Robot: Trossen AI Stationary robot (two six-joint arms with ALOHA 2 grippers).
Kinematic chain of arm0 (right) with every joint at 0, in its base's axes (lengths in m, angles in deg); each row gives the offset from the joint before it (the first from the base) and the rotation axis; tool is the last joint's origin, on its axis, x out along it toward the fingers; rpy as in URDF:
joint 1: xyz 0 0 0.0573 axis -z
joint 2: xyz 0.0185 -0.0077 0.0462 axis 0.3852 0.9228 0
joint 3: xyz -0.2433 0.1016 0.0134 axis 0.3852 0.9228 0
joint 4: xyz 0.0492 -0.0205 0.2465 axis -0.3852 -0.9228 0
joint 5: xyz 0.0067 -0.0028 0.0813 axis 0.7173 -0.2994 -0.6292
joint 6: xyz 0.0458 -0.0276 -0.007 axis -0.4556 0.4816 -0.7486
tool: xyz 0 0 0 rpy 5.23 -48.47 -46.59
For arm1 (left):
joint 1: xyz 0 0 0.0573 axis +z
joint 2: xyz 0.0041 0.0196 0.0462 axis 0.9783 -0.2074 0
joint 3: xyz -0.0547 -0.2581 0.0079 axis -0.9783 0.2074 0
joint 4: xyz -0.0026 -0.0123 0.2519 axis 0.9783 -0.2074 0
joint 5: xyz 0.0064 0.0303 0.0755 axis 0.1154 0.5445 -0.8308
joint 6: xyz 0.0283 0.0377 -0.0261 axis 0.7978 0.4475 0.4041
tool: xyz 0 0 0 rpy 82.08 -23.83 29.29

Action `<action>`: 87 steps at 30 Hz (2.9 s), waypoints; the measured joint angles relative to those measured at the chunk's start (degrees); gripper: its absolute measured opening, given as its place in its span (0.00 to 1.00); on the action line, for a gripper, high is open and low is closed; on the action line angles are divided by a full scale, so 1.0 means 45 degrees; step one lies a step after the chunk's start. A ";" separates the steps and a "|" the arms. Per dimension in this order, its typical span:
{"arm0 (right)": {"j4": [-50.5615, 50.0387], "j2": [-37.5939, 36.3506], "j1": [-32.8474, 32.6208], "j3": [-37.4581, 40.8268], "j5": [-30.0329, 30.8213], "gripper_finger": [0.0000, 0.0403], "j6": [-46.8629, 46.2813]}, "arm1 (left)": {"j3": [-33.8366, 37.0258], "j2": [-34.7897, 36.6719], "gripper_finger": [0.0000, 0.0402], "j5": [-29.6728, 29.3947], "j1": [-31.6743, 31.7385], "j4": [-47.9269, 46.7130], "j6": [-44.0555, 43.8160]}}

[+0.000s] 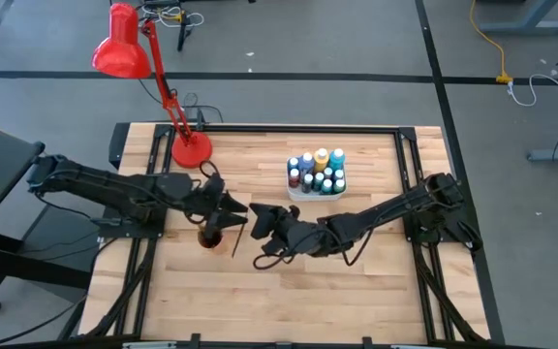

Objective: Pick & Place Paint Supplies
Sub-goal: Put the silver paint brush into the orange cup, then return to Home Position

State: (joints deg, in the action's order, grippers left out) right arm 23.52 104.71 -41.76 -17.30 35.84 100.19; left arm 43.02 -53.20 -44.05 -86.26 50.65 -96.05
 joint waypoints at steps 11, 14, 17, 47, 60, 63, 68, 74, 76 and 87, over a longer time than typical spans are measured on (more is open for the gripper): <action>0.0161 0.0000 0.0387 0.0010 -0.0442 0.00 0.0310 | 0.0014 -0.0132 0.50 0.0050 0.0043 0.0133 0.0752; 0.0195 0.0000 0.0469 0.0010 -0.0431 0.00 0.0315 | 0.0014 -0.0132 0.39 0.0121 0.0043 0.0133 0.0705; 0.0209 0.0000 0.0533 0.0010 -0.0458 0.00 0.0290 | 0.0014 -0.0132 0.25 0.0347 0.0043 0.0133 0.0701; -0.0392 -0.0233 0.0768 0.0021 0.2658 0.12 -1.0756 | -0.0006 0.3701 0.06 -0.1379 -0.1550 -0.3160 0.7149; -0.2166 -0.0403 0.1484 0.0019 0.2046 0.12 -1.3747 | 0.2140 0.3890 0.08 -0.3156 -0.3684 -0.2065 0.6863; -0.2339 -0.0403 0.1479 0.0019 0.1973 0.12 -1.3762 | 0.3016 0.3885 0.12 -0.4307 -0.3808 -0.1742 0.6684; -0.2408 -0.0403 0.1474 0.0019 0.1647 0.12 -1.3896 | 0.3540 0.3885 0.14 -0.4949 -0.3798 -0.1595 0.5737; -0.2456 -0.0403 0.1474 0.0019 0.1052 0.12 -1.4271 | 0.3540 0.3892 0.15 -0.4947 -0.3799 -0.0864 0.6656; -0.2474 -0.0403 0.1473 0.0019 0.1002 0.12 -1.4739 | 0.3540 0.3892 0.15 -0.4950 -0.3799 -0.0531 0.7046; -0.5314 -0.1566 0.0854 0.0019 -0.0593 0.12 -1.8263 | 0.2599 0.5133 0.15 -0.5822 -0.3794 -0.0263 0.8834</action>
State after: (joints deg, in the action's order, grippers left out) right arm -0.39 97.66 -37.91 -17.22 33.17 18.01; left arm 54.71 -30.11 -70.25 -103.33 49.47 -56.30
